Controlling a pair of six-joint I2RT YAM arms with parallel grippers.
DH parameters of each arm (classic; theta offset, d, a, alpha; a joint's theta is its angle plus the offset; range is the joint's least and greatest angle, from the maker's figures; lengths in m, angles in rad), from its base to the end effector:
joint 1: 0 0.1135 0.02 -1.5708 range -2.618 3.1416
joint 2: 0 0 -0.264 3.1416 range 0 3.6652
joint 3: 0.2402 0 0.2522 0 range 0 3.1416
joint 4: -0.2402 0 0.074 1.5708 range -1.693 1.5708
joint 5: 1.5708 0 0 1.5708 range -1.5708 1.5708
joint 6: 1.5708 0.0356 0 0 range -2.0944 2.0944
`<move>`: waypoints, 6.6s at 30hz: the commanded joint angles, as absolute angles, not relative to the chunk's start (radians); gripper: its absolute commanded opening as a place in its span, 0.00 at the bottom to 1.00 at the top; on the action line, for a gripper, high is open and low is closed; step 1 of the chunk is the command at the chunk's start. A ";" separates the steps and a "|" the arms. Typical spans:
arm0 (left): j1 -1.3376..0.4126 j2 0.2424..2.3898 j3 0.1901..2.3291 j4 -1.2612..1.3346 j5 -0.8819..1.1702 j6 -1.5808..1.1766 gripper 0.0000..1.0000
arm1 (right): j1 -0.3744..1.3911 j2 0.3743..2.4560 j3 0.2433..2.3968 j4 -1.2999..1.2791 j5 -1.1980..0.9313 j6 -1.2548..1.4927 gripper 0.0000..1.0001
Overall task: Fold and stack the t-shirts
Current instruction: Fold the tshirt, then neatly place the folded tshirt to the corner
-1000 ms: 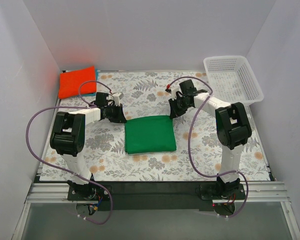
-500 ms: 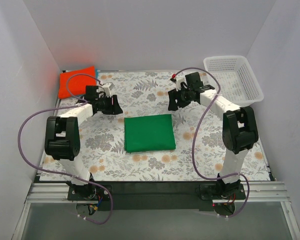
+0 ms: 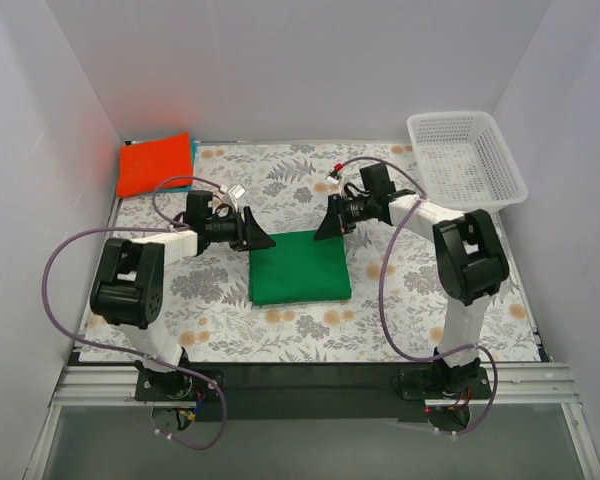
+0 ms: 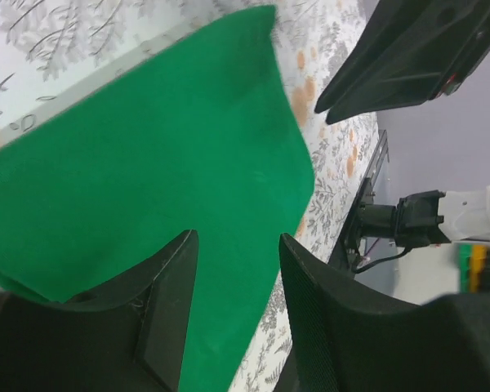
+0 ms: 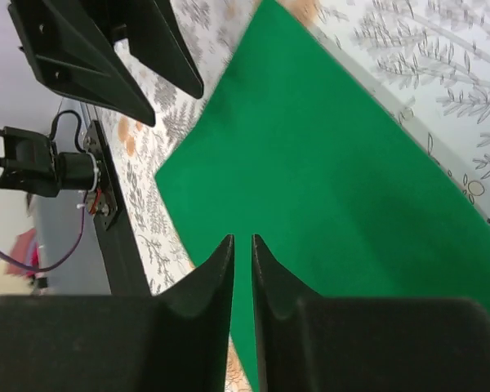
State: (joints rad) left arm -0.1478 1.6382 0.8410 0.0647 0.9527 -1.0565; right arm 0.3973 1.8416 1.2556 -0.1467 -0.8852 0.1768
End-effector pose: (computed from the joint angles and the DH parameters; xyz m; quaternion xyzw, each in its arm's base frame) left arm 0.3144 -0.0761 0.1803 -0.1886 0.8113 -0.5500 0.0608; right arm 0.3579 0.1800 0.2178 -0.2640 0.8013 0.4793 0.2419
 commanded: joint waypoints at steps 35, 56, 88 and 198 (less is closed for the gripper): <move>-0.282 1.934 0.880 0.319 1.028 -1.410 0.00 | 0.462 2.064 1.183 0.143 -0.985 0.546 0.01; -0.224 1.714 0.854 -0.094 1.129 -1.045 0.00 | 0.409 1.754 1.032 0.037 -0.959 0.457 0.01; -0.183 1.996 0.802 -0.067 0.991 -1.023 0.00 | 0.403 1.941 0.888 -0.081 -0.638 0.331 0.01; 0.388 1.213 0.738 -0.410 0.641 -1.066 0.95 | 1.062 2.177 1.692 -0.486 -0.021 -0.239 0.29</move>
State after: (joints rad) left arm 0.3889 1.2663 0.7486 -0.4446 0.6544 -1.0515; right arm 1.0946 2.1628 1.6558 -0.4904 0.0238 -0.2623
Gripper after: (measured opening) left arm 0.941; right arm 0.337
